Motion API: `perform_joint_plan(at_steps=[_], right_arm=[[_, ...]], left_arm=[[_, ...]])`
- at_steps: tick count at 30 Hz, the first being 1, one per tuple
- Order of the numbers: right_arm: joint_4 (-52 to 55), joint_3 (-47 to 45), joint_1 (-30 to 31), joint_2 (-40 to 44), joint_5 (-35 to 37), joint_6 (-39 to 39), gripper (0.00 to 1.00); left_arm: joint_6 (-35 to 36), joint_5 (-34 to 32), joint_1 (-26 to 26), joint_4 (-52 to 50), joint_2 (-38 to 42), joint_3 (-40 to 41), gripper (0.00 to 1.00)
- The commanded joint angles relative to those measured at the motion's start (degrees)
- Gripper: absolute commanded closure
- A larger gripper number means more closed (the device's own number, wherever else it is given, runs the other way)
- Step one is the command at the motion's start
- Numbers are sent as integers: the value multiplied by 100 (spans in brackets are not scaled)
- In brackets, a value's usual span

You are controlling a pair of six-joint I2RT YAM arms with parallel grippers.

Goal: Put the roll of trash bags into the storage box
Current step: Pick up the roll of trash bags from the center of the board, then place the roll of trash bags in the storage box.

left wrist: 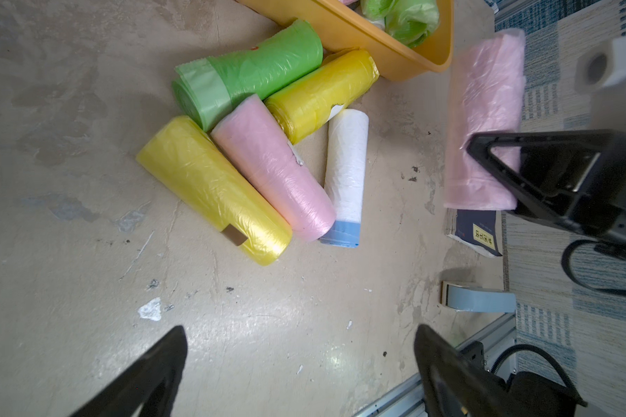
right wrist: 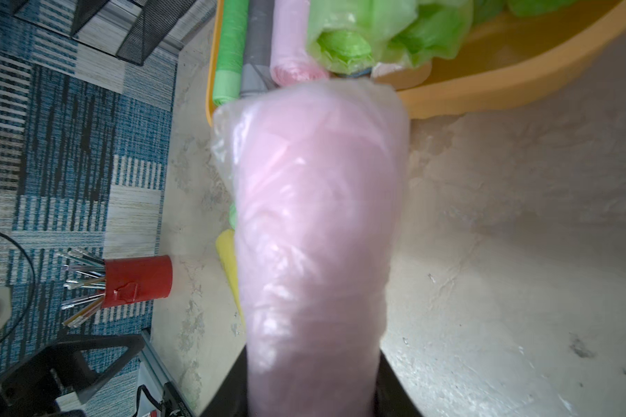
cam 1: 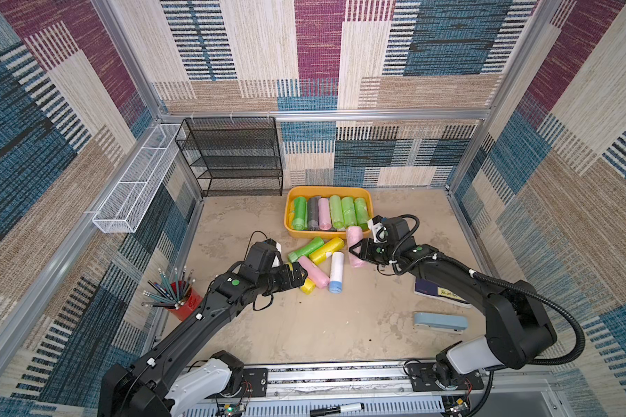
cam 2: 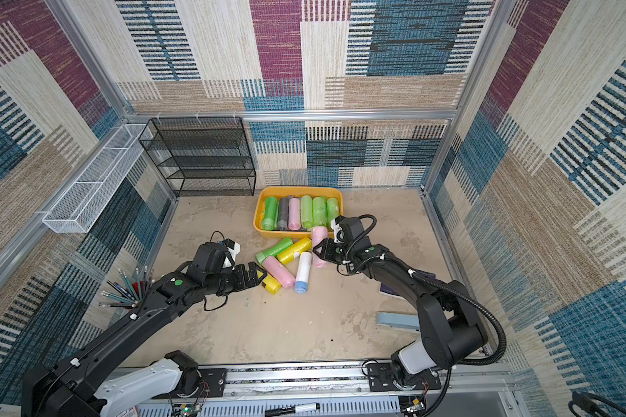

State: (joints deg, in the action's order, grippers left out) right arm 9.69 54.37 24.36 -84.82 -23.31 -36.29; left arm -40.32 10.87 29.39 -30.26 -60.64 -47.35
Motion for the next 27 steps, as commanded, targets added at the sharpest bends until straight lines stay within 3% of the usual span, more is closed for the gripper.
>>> perform_joint_plan(at_steps=[1,7,27], right_arm=[[-354,223,-87,37,-291,-129,67],[-161,875,-359,-278,-291,114,68],[923,3528,-828,-2471,1187,1183,71]], left_arm=[[54,55,-3,3,12,-85,2],[88,21,-4,0,86,-105,2],[383,-189,-57,-322,172,-314,2]])
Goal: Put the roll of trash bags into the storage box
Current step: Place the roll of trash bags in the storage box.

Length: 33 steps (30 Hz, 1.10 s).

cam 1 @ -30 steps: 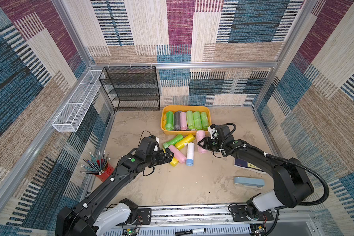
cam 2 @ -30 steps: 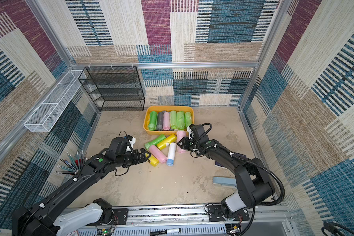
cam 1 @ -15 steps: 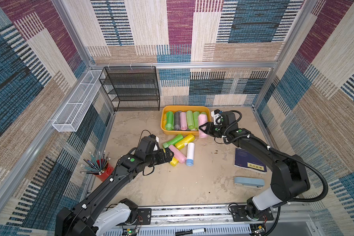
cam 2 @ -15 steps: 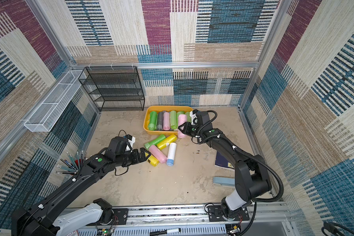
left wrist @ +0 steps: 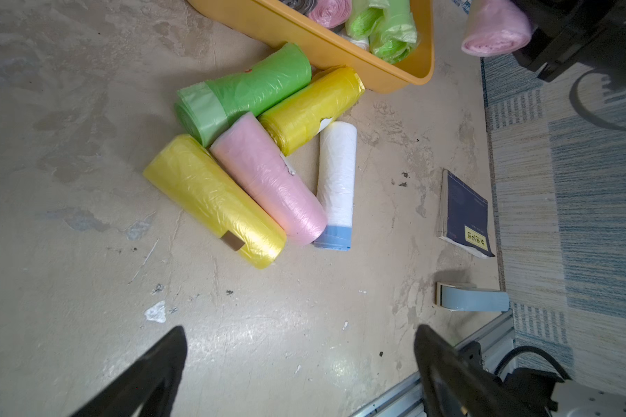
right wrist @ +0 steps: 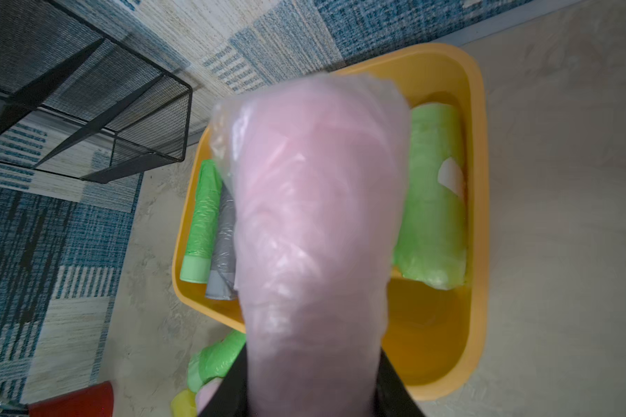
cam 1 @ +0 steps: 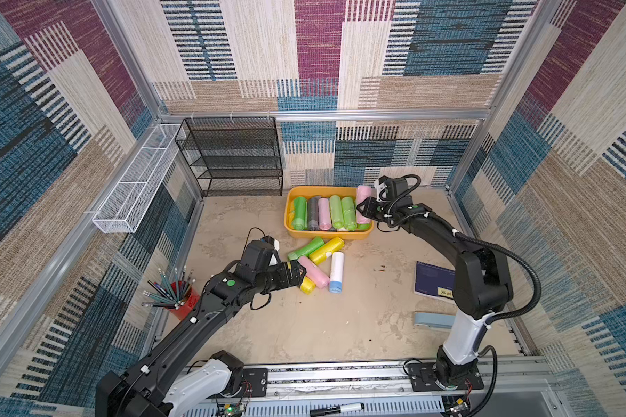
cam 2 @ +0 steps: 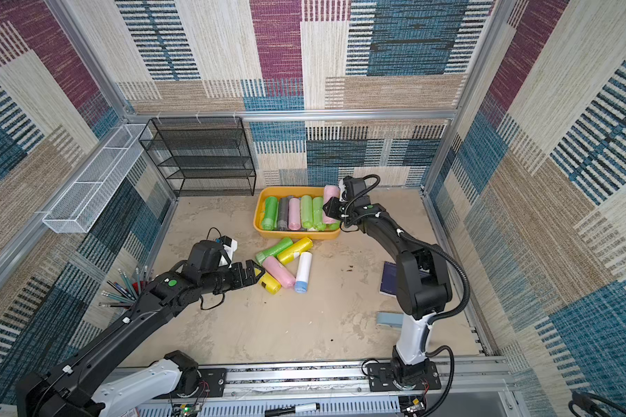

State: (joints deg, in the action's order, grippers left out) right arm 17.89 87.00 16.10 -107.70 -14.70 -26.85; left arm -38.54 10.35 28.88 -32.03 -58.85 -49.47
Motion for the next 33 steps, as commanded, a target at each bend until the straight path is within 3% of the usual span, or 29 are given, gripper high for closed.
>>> perform_joint_plan(at_steps=[1,14,23,26,28,33], right_arm=[[186,401,-6,-324,393,275,71],[1041,1916,-10,-1653,758,611,70],[1146,1819,-10,-1615,603,760,40],[1205,1857,-10,-1546,606,830,25],[1353,1961,-10,-1488,644,827,22],[1243,1512,-10,-835,349,716,1]], left_arm=[[220,-145,-14,-142,-28,-119,2],[371,-102,-58,-93,-353,-341,2],[345,-188,-78,46,-347,-232,2],[362,-223,-85,58,-337,-203,2],[368,-199,-93,67,-338,-220,2],[453,-250,-93,7,-238,-248,2]])
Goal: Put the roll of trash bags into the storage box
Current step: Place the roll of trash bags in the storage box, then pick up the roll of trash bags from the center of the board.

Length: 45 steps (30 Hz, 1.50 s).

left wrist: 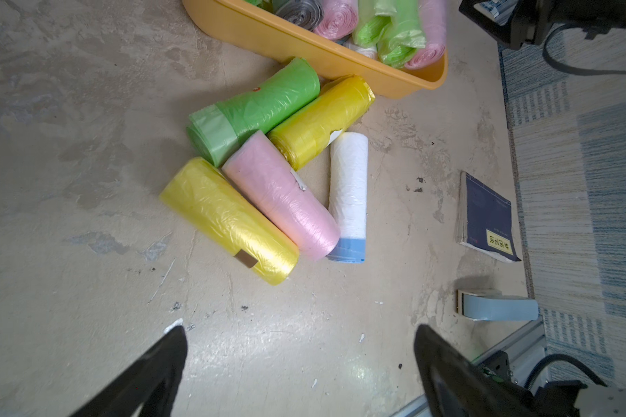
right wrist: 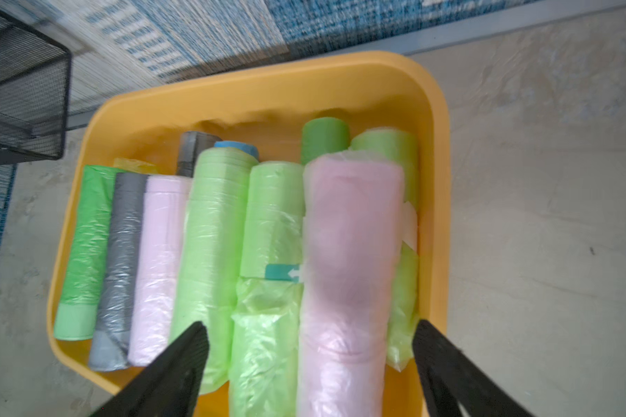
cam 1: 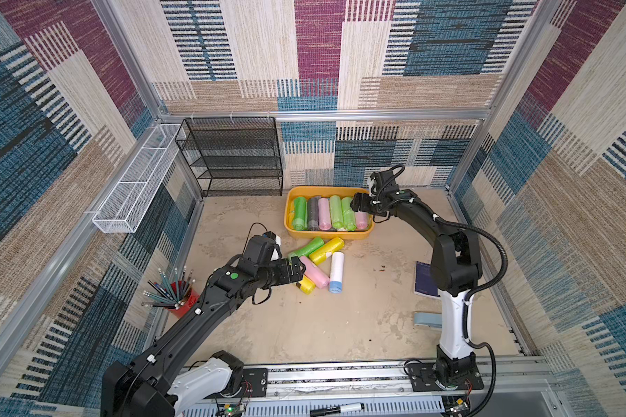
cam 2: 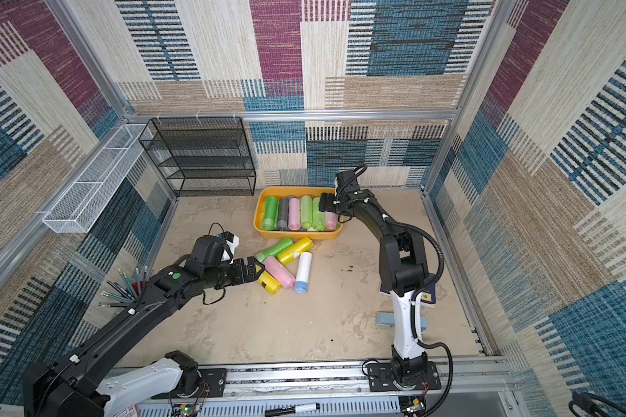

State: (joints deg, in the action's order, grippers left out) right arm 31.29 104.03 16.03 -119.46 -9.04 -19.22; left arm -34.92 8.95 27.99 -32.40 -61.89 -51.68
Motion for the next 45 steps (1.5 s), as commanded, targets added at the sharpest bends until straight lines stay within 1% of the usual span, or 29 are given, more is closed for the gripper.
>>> perform_joint_plan(at_steps=[1,4,10,12,17,19,24,27,30,33,36,40,45], right_arm=[[-227,-440,-4,593,-302,-72,1],[-609,-1269,-4,1360,-441,-240,1],[-1391,-3210,-4,3030,-714,-590,1],[-1464,-3648,-4,3478,-825,-569,1],[-1389,-4400,-4,4308,-1092,-500,1],[-1325,-4626,-12,4550,-1015,-417,1],[-1202,-5002,-19,4969,-675,-265,1],[-1318,-5258,-21,5145,-900,-262,1],[-1318,-5340,-21,5246,-924,-206,1],[-1283,-5323,-21,5316,-941,-96,1],[-1320,-5327,-21,5345,-985,-27,1],[-1471,-5431,-20,5256,-1180,-78,1],[-1554,-5520,-21,5179,-1459,-184,1]], left_arm=[[103,-182,-4,33,114,-14,2],[64,-461,-5,-46,250,80,2],[4,-736,-13,-215,318,191,2],[-48,-859,-13,-239,309,243,2],[-325,-1186,-13,-239,252,418,2],[-485,-1362,-13,-240,239,524,2],[-795,-1731,-13,-307,247,716,2],[-882,-1895,-15,-364,253,806,1],[-1023,-1993,-21,-390,256,914,0],[-1214,-2003,-21,-324,265,1082,1],[-1365,-1935,-21,-134,248,1243,4],[-1540,-1847,-30,170,166,1387,9],[-1681,-1663,-30,663,-29,1592,10]])
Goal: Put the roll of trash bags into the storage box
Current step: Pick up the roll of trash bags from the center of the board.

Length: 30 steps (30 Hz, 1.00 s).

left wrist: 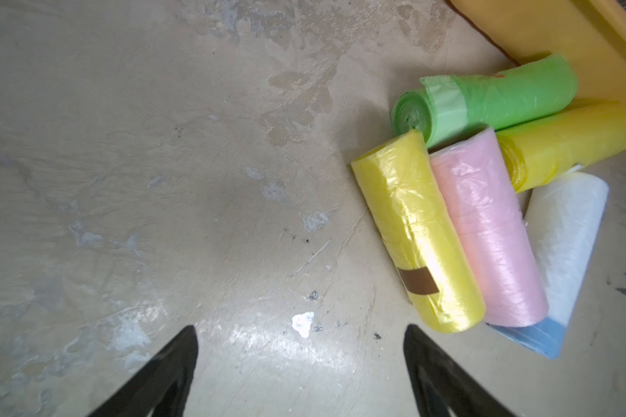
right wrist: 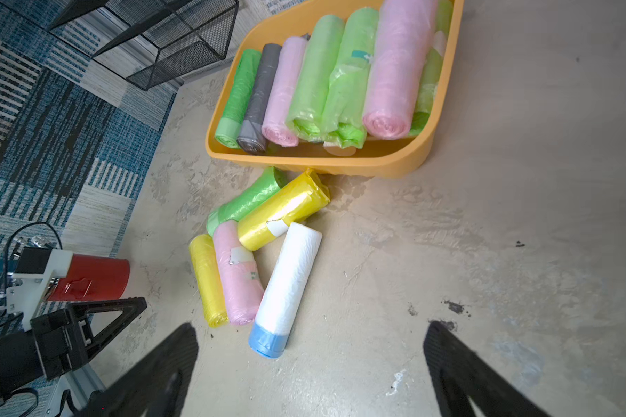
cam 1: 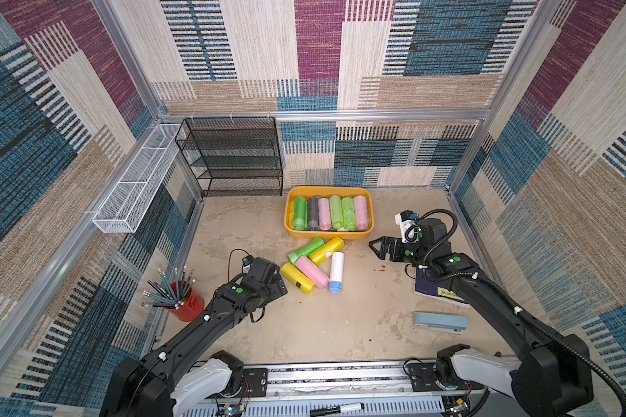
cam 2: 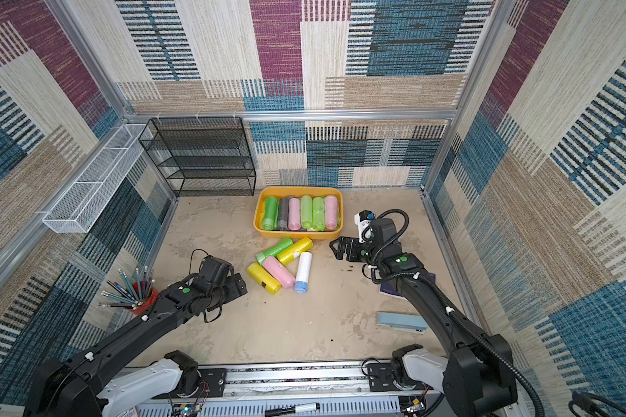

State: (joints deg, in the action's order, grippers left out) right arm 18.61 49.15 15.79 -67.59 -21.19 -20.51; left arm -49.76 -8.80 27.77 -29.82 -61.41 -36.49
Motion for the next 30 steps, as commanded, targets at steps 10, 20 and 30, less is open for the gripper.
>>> perform_joint_plan(at_steps=[10,20,30], right_arm=[[-507,-410,3,330,-285,-477,1],[-635,-836,3,902,-194,-1019,1],[-453,-887,3,1100,17,-1136,1]], left_arm=[[13,493,-8,937,-1064,-50,15],[183,889,-44,1208,-1672,-401,17],[376,1128,-117,1287,-2404,-905,21]])
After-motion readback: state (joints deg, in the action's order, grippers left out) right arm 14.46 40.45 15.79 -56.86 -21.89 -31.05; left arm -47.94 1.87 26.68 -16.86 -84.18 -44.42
